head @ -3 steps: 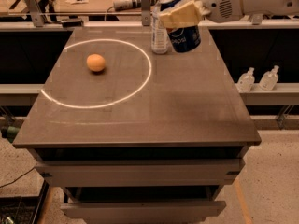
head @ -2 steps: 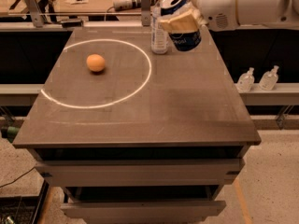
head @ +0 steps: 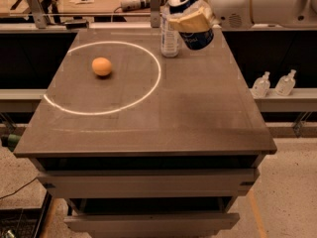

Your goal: Place pepsi can upright

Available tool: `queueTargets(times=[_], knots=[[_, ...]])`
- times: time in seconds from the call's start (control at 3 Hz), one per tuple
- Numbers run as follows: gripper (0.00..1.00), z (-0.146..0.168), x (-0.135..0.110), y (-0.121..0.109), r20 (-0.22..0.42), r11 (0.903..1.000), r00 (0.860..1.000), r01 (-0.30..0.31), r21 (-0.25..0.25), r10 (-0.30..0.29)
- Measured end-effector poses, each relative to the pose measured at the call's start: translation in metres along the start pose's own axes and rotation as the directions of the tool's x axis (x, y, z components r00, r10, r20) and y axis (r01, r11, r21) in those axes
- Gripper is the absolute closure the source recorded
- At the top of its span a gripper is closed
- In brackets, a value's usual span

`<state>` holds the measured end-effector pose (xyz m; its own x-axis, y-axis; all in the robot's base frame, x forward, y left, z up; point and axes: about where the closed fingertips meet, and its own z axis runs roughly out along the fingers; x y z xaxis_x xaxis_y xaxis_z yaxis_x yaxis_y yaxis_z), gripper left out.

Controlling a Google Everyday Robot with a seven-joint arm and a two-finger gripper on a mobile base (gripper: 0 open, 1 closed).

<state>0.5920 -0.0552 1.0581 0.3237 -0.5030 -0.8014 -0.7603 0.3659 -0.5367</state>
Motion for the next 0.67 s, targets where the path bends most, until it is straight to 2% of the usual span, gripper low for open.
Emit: queueTargets(times=[0.33,0.67], knots=[[1.00,0.007,0.005,0.006,0.051,0.9983,0.997,-0.053,-0.025,0.055],[1.00,0.013,0.016,0.019,0.174,0.9903,0.976,-0.126,-0.059,0.134]])
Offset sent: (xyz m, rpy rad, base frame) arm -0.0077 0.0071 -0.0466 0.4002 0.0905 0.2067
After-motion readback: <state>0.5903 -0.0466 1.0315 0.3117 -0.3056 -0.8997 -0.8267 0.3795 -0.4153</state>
